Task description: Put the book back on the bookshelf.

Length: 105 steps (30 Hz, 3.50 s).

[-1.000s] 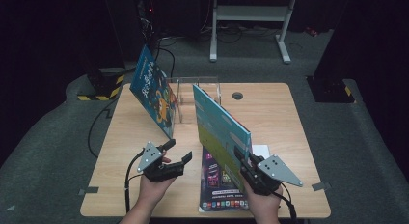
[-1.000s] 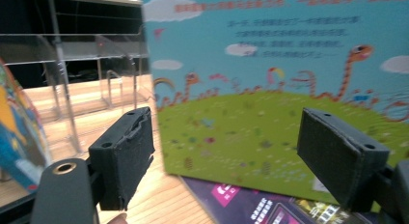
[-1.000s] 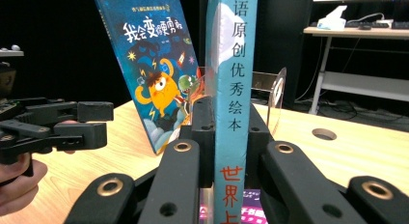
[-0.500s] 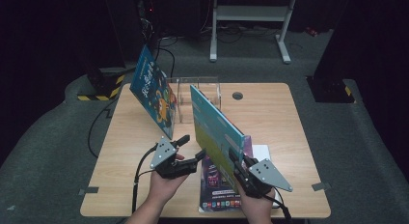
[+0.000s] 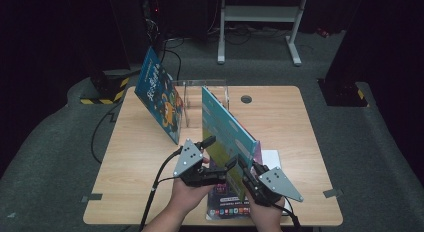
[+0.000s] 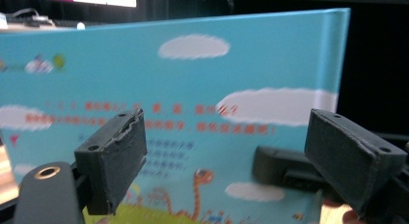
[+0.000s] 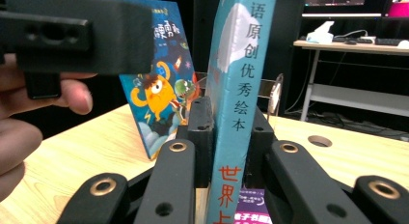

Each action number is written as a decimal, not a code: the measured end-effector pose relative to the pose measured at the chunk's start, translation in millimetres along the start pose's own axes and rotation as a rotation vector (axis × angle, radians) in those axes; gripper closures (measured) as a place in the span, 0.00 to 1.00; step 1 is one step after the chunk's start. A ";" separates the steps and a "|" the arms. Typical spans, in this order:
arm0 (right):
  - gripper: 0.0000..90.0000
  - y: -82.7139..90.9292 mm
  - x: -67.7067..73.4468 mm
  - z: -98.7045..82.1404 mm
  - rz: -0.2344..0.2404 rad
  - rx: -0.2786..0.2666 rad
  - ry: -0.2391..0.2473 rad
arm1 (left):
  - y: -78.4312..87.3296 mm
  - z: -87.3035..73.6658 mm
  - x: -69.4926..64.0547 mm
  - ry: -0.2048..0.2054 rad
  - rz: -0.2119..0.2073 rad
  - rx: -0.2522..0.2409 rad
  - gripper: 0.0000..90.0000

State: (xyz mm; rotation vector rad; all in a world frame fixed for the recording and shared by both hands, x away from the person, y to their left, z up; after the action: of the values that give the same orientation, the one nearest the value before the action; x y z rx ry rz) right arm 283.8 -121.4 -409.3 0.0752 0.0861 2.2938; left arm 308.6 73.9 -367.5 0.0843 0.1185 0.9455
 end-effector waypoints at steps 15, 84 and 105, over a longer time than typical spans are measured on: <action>0.88 -3.1 15.5 -2.6 0.030 -0.025 0.039 | 9.7 13.2 -7.9 0.027 -0.042 -0.011 0.16; 0.63 -35.6 70.6 -34.7 0.278 0.125 0.026 | 40.6 -12.2 29.5 -0.020 0.079 0.063 0.16; 0.68 -42.3 74.5 -43.3 0.285 0.150 0.013 | 45.3 -24.5 33.1 -0.063 0.117 0.066 0.29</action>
State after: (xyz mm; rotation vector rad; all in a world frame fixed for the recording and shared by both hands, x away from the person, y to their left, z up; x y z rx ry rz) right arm 262.5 -39.3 -454.1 0.1595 0.2697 2.5699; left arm 288.1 127.7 -388.3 0.1830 0.0873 1.0551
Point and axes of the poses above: each handheld gripper's, and its own axes: y roughly backward along the jaws, z roughly out of its top, x roughly to its left, the point moved 1 cm from there along -y, roughly forward along the jaws, and after that the axes turned 10 degrees about z, right-handed, at the moved point
